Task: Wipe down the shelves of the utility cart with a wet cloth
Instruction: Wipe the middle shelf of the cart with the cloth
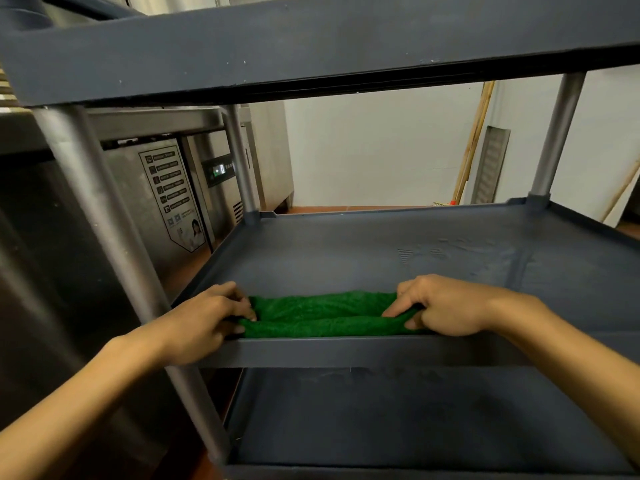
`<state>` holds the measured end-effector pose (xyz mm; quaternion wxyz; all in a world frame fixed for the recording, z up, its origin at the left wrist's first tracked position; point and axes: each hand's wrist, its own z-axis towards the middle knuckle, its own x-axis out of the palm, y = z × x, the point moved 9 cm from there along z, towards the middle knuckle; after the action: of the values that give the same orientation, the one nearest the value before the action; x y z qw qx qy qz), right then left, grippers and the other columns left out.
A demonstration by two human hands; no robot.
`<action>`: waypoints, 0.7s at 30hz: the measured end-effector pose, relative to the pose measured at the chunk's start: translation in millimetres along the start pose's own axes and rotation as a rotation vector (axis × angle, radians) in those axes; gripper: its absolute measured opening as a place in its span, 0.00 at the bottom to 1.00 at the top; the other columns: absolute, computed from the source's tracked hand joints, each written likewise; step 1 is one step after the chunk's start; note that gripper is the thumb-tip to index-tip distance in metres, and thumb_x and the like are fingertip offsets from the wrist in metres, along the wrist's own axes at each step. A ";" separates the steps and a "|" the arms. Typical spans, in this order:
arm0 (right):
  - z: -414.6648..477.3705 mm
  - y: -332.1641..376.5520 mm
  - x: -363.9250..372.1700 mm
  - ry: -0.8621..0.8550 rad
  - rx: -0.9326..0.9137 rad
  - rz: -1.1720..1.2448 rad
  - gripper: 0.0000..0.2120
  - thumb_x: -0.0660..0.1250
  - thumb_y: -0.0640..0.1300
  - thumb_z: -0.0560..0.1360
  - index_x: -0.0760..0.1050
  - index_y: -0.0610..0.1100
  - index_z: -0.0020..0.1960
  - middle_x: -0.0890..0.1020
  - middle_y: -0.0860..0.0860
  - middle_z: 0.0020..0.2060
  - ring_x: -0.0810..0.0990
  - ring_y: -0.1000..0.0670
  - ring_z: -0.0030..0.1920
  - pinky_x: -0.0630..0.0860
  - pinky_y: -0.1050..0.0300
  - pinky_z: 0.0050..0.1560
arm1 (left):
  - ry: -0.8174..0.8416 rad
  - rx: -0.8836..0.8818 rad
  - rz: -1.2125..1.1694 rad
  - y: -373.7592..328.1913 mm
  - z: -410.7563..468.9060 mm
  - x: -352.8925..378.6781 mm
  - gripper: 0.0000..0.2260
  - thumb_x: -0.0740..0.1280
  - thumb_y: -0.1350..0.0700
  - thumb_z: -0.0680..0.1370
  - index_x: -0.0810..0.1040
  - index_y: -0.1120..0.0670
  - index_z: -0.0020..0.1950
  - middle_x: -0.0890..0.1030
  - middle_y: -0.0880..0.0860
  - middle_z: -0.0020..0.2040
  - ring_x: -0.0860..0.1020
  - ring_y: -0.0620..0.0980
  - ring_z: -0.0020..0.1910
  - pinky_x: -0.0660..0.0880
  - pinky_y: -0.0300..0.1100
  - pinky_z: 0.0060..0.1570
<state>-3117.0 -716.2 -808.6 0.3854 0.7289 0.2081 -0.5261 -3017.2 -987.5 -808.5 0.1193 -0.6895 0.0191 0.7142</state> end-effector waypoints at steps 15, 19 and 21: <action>-46.4 -47.2 -83.4 -0.302 0.133 0.266 0.14 0.65 0.37 0.80 0.81 0.51 0.60 0.84 0.59 0.54 0.81 0.61 0.53 0.76 0.60 0.58 | -0.264 0.015 0.115 -53.0 56.0 -66.6 0.06 0.64 0.57 0.80 0.76 0.47 0.54 0.80 0.47 0.51 0.78 0.49 0.52 0.77 0.53 0.49; -51.4 -76.6 -103.3 -0.278 0.247 0.217 0.13 0.65 0.37 0.80 0.82 0.50 0.57 0.84 0.56 0.50 0.82 0.58 0.50 0.77 0.59 0.55 | -0.284 0.041 0.028 -71.3 106.2 -67.0 0.07 0.67 0.62 0.78 0.82 0.51 0.52 0.84 0.52 0.49 0.80 0.53 0.50 0.78 0.53 0.52; -51.4 -95.0 -113.3 -0.301 0.291 0.202 0.13 0.65 0.36 0.79 0.82 0.48 0.58 0.84 0.54 0.52 0.81 0.56 0.52 0.77 0.56 0.57 | -0.280 0.021 0.001 -76.3 132.4 -63.3 0.09 0.67 0.62 0.79 0.83 0.52 0.56 0.84 0.53 0.51 0.81 0.53 0.52 0.78 0.52 0.55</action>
<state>-3194.0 -605.9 -728.4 0.3535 0.7073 -0.0040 -0.6122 -3130.7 -897.2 -728.9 0.1278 -0.5816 0.0103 0.8033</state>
